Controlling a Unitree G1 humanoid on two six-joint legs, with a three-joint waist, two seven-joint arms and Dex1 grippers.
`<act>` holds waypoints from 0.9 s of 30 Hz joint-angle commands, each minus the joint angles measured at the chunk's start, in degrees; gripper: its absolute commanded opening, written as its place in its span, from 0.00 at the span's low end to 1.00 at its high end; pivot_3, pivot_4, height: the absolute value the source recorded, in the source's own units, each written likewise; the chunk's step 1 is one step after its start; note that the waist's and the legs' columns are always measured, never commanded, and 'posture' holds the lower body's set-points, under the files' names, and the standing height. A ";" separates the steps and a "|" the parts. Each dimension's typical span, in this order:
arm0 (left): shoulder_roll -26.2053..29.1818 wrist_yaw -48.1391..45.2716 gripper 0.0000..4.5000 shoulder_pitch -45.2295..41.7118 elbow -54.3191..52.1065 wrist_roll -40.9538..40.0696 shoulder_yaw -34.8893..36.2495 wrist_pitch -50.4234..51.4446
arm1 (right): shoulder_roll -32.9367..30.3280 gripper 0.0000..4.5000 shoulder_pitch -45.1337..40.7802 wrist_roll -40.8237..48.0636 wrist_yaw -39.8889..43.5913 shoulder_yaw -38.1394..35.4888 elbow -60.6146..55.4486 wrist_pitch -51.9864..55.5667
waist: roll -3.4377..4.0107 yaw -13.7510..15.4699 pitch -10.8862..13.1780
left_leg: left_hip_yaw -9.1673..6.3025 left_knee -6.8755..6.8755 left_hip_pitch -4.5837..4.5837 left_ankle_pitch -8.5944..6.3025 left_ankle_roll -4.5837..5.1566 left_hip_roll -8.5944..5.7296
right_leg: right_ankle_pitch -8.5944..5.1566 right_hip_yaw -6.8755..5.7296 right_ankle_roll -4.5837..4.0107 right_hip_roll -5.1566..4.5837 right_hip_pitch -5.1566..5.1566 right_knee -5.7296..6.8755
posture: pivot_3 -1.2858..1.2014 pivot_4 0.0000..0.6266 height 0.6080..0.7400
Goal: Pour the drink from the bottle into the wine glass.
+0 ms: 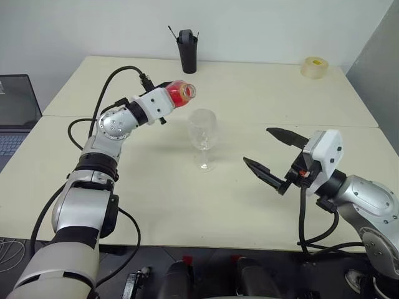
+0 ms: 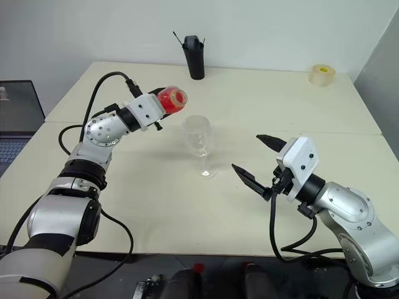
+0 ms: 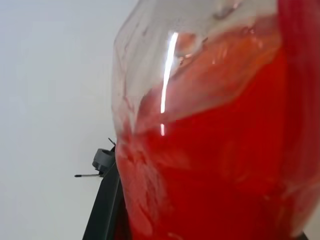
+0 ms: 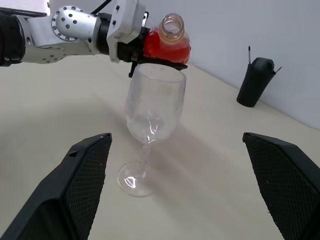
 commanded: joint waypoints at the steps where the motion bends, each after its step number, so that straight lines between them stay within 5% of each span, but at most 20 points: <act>1: 1.77 3.08 0.29 -2.98 -1.07 1.73 -0.41 -3.00 | -0.40 1.00 -0.92 0.16 0.12 -0.13 -0.69 -0.57 | 0.00 -0.02 0.00 | 0.00 0.00 0.00 0.00 0.00 -0.01 | 0.00 0.01 0.00 0.00 0.00 0.00 | 0.52 0.24 1.00; 27: 5.56 18.13 0.29 -6.84 1.54 14.96 -7.34 -9.24 | -0.95 1.00 -2.08 0.86 -0.13 -0.12 -1.04 1.28 | 0.00 -0.01 0.00 | 0.03 0.02 0.00 0.03 -0.05 -0.03 | 0.00 -0.03 0.00 -0.05 0.00 0.03 | 0.52 0.24 1.00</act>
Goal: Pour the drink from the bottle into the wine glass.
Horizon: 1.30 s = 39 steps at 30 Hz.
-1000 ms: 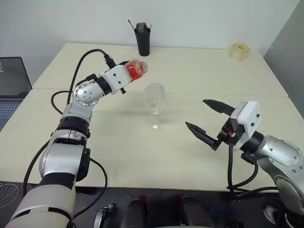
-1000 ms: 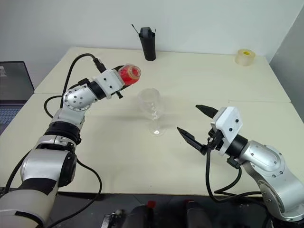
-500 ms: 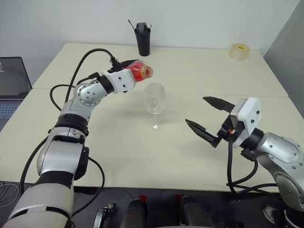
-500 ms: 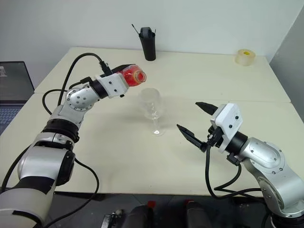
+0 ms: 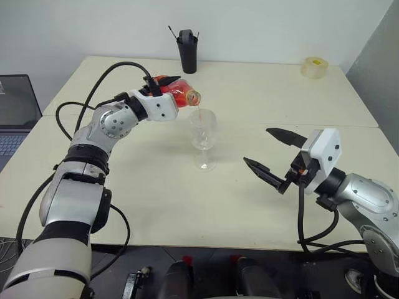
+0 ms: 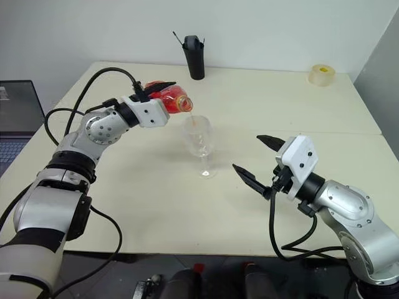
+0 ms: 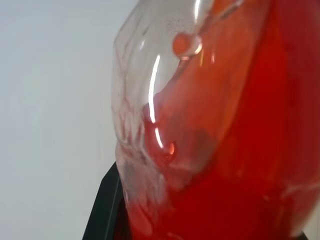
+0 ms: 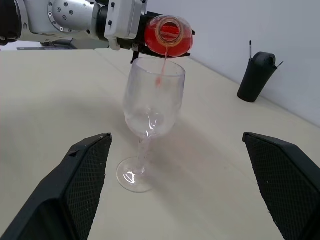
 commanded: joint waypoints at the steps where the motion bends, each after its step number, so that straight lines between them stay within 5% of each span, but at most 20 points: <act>1: 1.13 2.92 0.29 -2.60 -0.69 0.75 -0.38 -1.86 | -0.24 1.00 -0.90 0.67 -0.12 -0.22 -1.46 -0.22 | 0.00 0.01 0.00 | 0.00 0.00 0.00 0.00 0.00 -0.01 | 0.00 -0.01 0.00 0.00 0.00 0.00 | 0.52 0.24 1.00; 39: 4.43 11.30 0.29 -5.35 -0.17 7.20 -5.09 -4.97 | -1.75 1.00 -3.33 0.26 3.13 1.12 0.19 -0.45 | 0.00 -0.02 0.00 | 0.03 0.02 0.00 0.03 -0.05 -0.04 | 0.00 -0.03 0.00 -0.01 0.00 0.03 | 0.52 0.24 1.00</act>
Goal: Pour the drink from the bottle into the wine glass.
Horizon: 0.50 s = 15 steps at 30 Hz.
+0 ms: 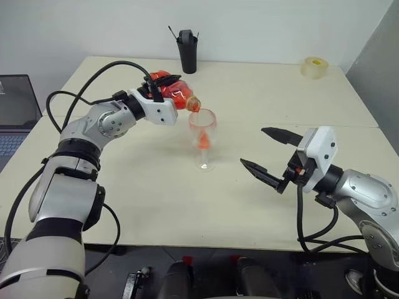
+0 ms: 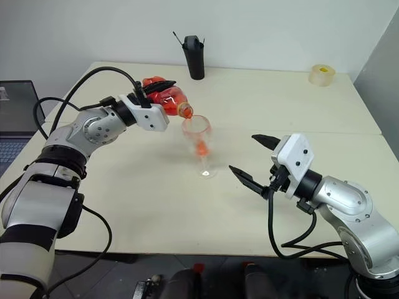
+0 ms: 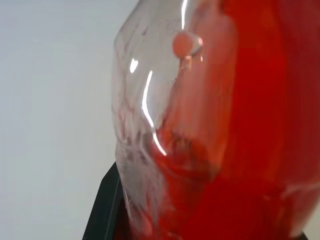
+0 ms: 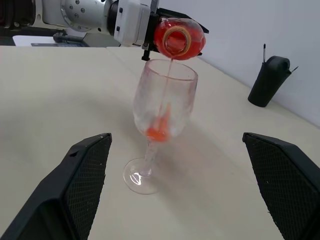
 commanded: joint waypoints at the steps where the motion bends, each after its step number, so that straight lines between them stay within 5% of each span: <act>1: 1.43 1.79 0.29 -3.00 -1.56 -0.47 0.70 -1.06 | -0.50 1.00 -1.25 0.39 0.38 -0.07 -0.82 -0.51 | 0.00 0.00 0.00 | 0.00 0.00 0.00 0.00 0.00 0.00 | 0.00 0.00 0.00 0.00 0.00 0.00 | 0.52 0.24 1.00; 15: 2.64 4.28 0.29 -4.20 -1.11 2.38 -0.64 -0.56 | -0.37 1.00 -3.89 0.34 -0.01 0.52 0.46 -0.15 | 0.00 0.02 0.00 | 0.01 0.01 -0.01 0.02 -0.04 0.01 | 0.00 -0.03 0.00 -0.02 0.00 0.01 | 0.52 0.24 1.00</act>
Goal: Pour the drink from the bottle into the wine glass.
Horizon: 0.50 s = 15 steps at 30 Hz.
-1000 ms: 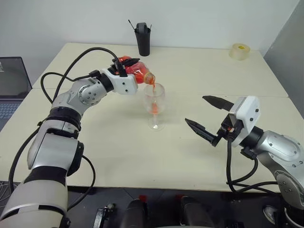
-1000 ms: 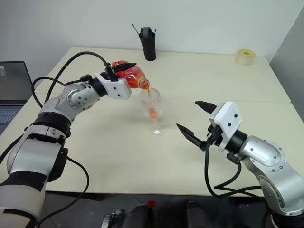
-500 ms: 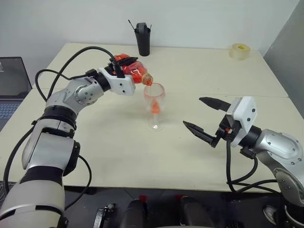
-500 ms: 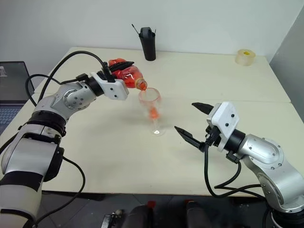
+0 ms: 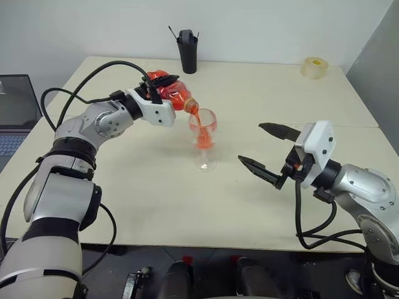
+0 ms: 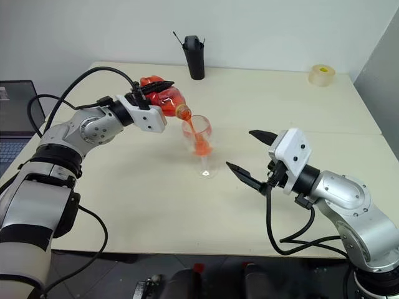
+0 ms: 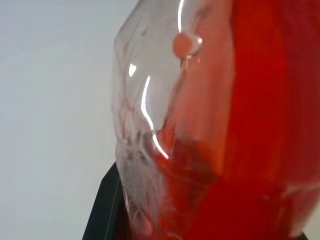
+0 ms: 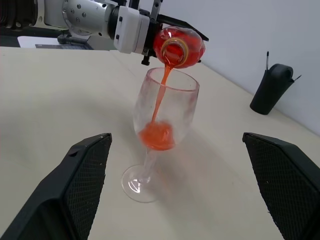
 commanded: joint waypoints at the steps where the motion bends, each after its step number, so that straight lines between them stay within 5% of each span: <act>1: 1.51 1.86 0.29 -3.64 -1.18 0.05 0.44 -0.14 | -0.26 1.00 -1.09 0.34 -0.06 -0.39 -0.75 -0.17 | 0.00 -0.01 0.00 | 0.01 0.00 0.00 0.00 -0.01 0.00 | 0.00 0.01 0.00 0.00 0.00 0.00 | 0.52 0.24 1.00; 15: 1.93 2.19 0.29 -5.05 -0.55 0.89 -0.11 -0.25 | 0.12 1.00 -2.04 -0.82 -0.55 0.33 0.38 -0.88 | 0.00 -0.03 0.00 | 0.02 0.00 0.01 0.01 -0.02 -0.01 | 0.00 0.00 0.00 -0.02 0.00 0.01 | 0.52 0.24 1.00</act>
